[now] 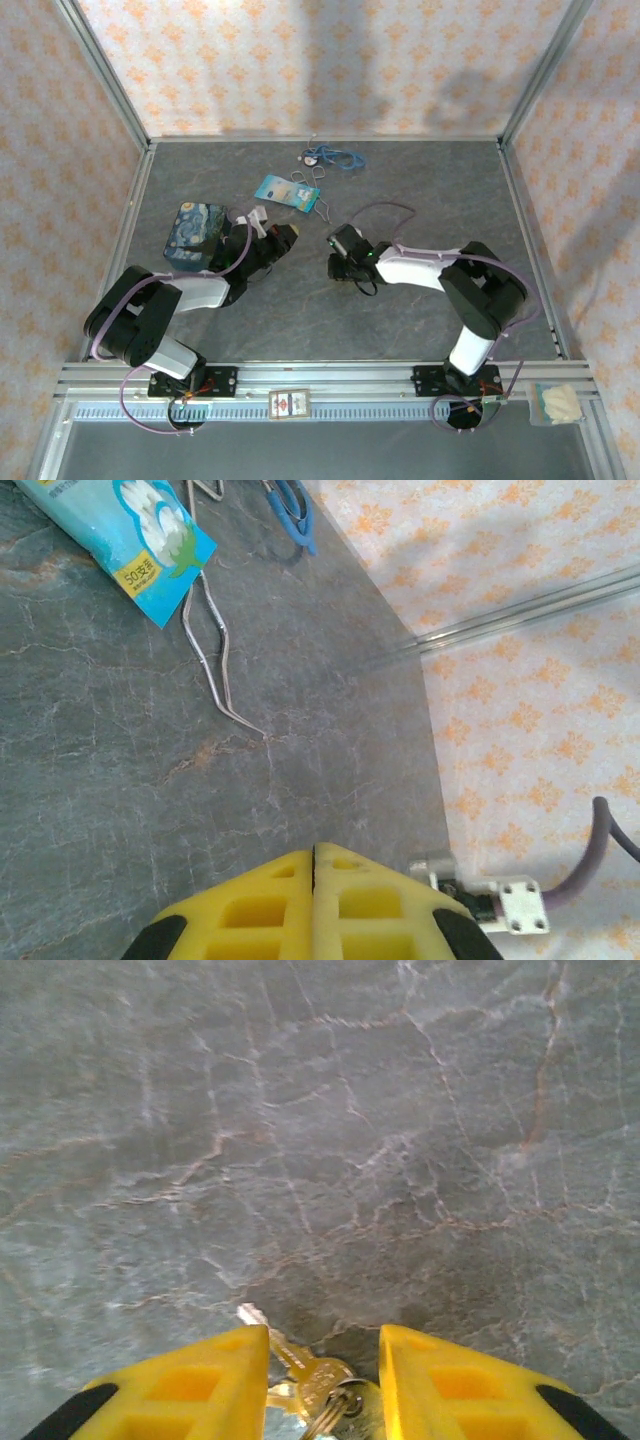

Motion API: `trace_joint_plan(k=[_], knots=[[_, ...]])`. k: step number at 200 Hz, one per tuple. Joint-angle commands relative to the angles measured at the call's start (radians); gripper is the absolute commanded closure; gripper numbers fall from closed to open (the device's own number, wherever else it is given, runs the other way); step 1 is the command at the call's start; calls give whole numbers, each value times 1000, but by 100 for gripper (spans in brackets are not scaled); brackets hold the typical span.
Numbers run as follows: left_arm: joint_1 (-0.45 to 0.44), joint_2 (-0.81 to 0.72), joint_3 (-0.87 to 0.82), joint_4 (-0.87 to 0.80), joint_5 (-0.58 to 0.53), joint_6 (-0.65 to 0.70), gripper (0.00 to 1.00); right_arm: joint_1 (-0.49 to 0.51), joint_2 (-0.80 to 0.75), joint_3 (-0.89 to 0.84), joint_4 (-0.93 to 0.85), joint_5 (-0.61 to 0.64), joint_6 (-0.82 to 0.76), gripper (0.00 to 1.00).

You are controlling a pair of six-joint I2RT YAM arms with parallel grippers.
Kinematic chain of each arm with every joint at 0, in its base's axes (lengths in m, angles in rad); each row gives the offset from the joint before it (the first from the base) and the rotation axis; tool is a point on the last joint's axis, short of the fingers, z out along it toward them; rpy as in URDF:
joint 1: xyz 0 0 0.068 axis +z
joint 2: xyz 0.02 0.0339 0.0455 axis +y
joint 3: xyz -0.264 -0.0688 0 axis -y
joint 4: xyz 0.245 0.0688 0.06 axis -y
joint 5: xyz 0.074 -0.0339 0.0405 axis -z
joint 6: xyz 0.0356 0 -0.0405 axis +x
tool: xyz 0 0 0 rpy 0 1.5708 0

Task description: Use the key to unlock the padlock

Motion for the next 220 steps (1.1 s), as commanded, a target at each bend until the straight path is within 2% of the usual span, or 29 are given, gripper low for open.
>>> trace_joint_plan(k=[1,22,41,48,77,106,133,155,174,202,220], knots=[[0,7,-13,64,2,-25,79,15,24,12,-64,62,13,70],[1,8,-10,61,8,-28,56,20,30,3,-76,77,22,80],[0,8,-14,62,6,-38,49,20,22,-16,-59,79,27,95],[-1,9,-17,70,8,-47,49,20,15,-23,-46,77,30,100],[-14,34,-54,148,27,-119,49,12,-43,-70,53,37,52,100],[-86,77,-84,241,17,-184,49,-27,-127,-156,186,-41,110,100],[-137,178,-97,358,55,-256,52,-70,-203,-242,305,-97,157,100],[-149,277,-110,520,96,-332,55,-90,-257,-289,376,-117,170,100],[-153,337,-100,591,116,-376,56,-99,-275,-301,386,-121,171,100],[-165,358,-79,585,120,-382,57,-103,-271,-303,381,-129,169,100],[-167,338,-79,551,107,-367,57,-103,-258,-276,314,-116,139,99]])
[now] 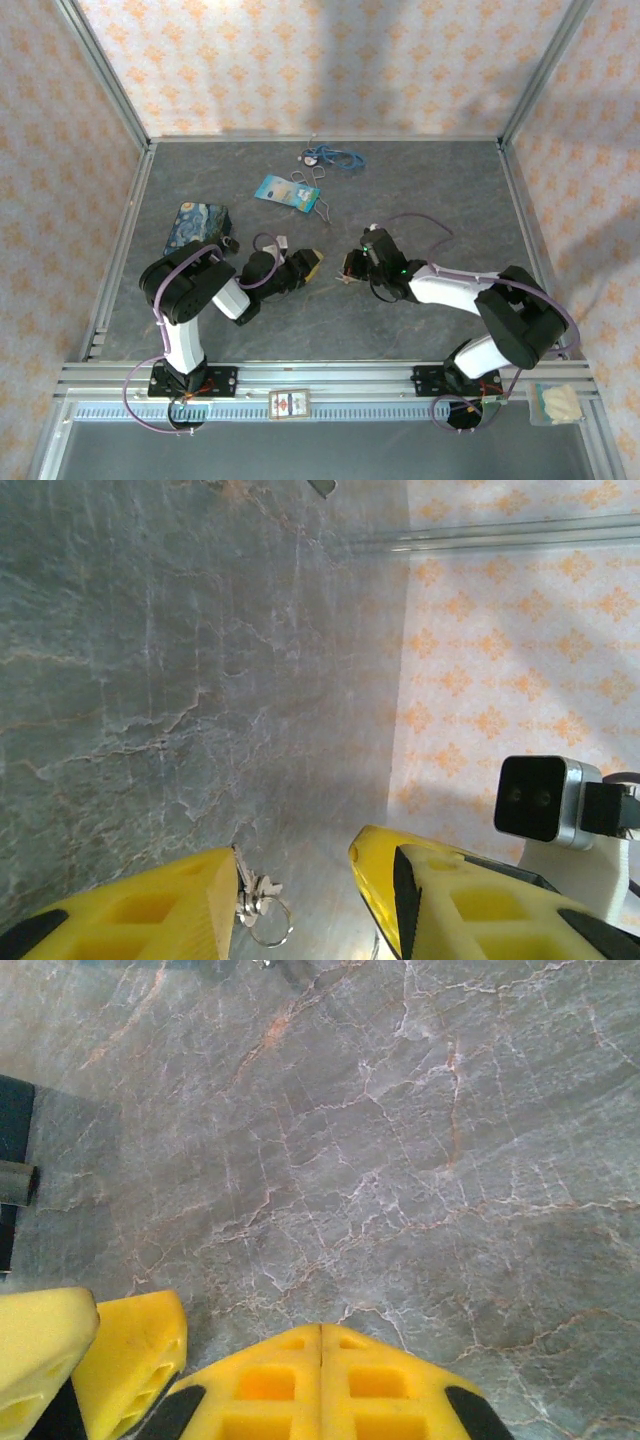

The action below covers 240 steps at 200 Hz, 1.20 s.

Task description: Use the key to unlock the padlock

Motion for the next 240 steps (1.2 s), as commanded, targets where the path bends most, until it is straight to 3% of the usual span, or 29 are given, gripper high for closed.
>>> trace_joint_plan(k=[1,13,31,67,126,176,206,240], knots=[[-11,-19,18,61,4,-10,57,-5,0,20,-41,9,-19,99],[-10,-42,17,22,-10,10,57,7,8,48,-109,32,-45,82],[-13,-77,22,-52,-29,45,56,55,15,83,-207,104,-88,69],[-10,-107,36,-121,-53,79,55,125,60,139,-343,182,-82,66],[-10,-117,50,-144,-47,83,55,149,156,196,-389,248,-70,74],[-10,-156,62,-204,-60,120,55,148,174,183,-387,279,-49,100],[-7,-163,73,-213,-50,130,54,125,87,138,-300,253,-61,100],[-7,-150,78,-186,-33,117,52,38,-32,69,-156,106,-90,100]])
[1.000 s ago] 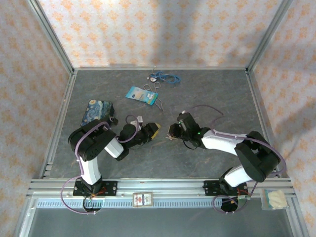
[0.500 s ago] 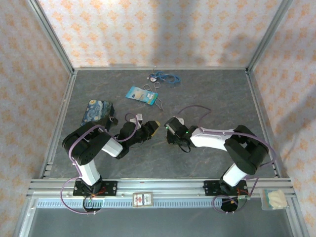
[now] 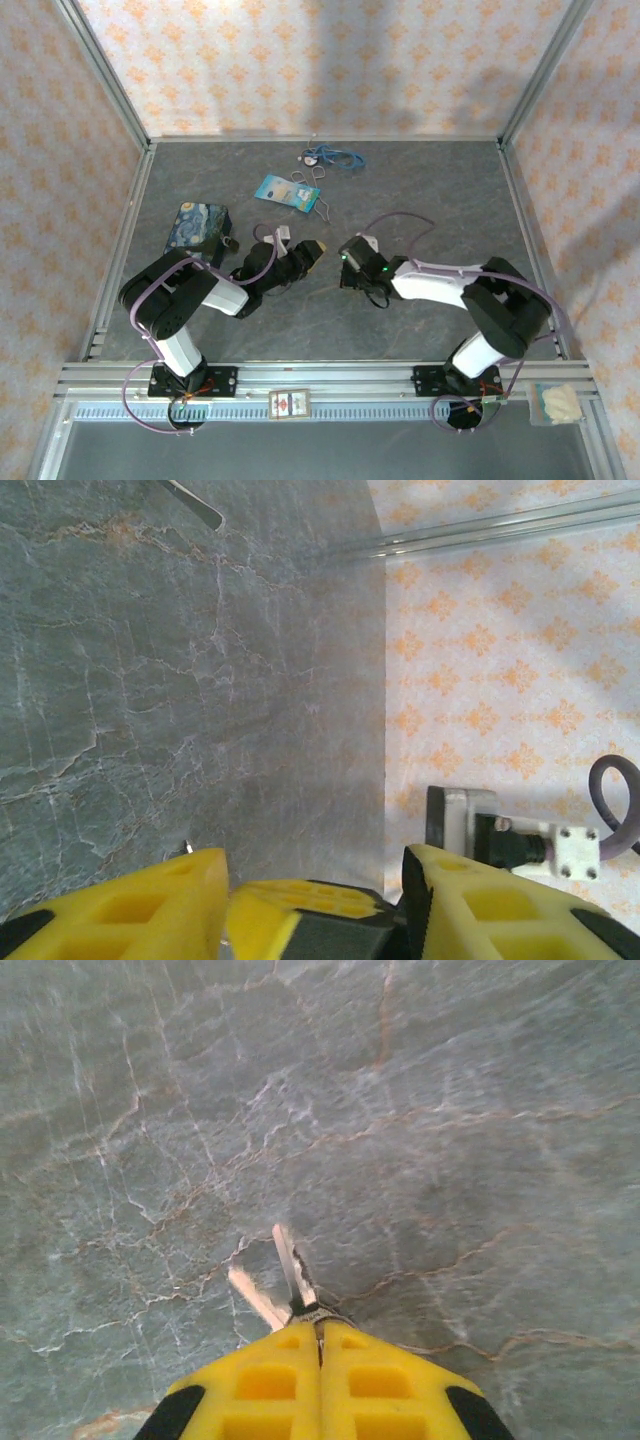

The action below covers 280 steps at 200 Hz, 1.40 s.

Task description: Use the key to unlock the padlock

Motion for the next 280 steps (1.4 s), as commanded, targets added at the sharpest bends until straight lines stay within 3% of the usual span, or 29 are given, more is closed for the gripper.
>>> trace_joint_plan(k=[1,72,122,157,194,208,280], knots=[[-2,-10,19,15,4,11,52,-55,-93,-38,124,-83,-24,100],[-20,47,15,118,2,-61,49,-128,-147,-56,224,-222,-10,100],[-12,54,7,145,-14,-64,48,-127,-77,-80,206,-229,12,100],[-5,32,7,103,-19,-39,48,-113,-39,-107,137,-152,8,100],[-2,27,13,87,-17,-30,48,-74,-40,-58,47,-21,-52,65],[-2,26,14,85,-19,-30,48,-53,-28,-36,22,6,-75,56],[1,7,7,65,-27,-23,48,25,53,8,-97,78,-75,51]])
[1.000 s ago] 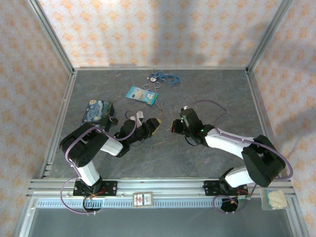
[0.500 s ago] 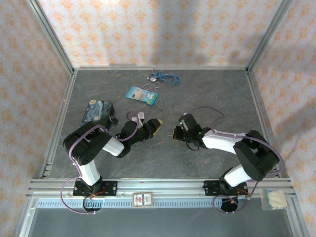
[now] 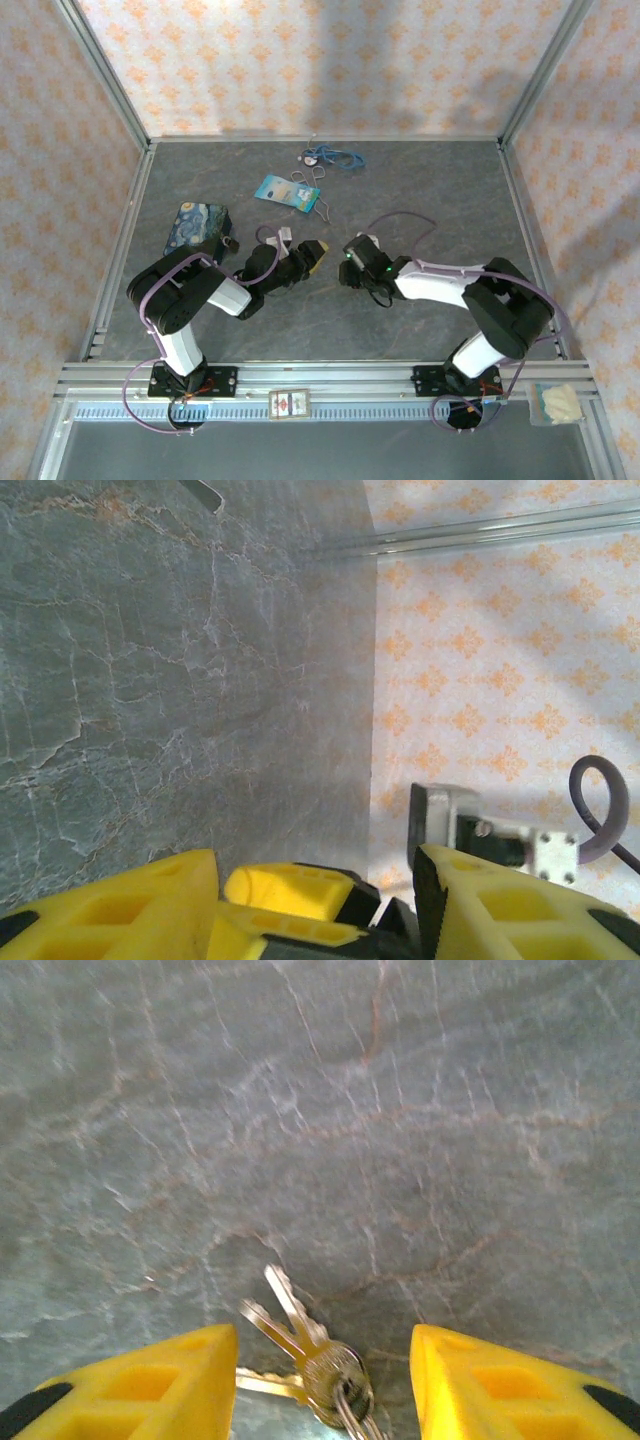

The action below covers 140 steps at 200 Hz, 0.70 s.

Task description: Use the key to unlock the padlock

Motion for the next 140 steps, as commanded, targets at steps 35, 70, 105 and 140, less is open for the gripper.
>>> trace_joint_plan(k=[35,70,105,140], knots=[[10,-31,21,-9,-19,33,47,16,64,31,-112,106,3,54],[14,-53,15,-25,-24,40,47,23,154,97,-190,162,-14,57],[26,-71,0,-40,-38,50,47,36,195,103,-221,183,-17,58],[50,-81,2,-47,-31,55,47,36,220,96,-198,182,13,86]])
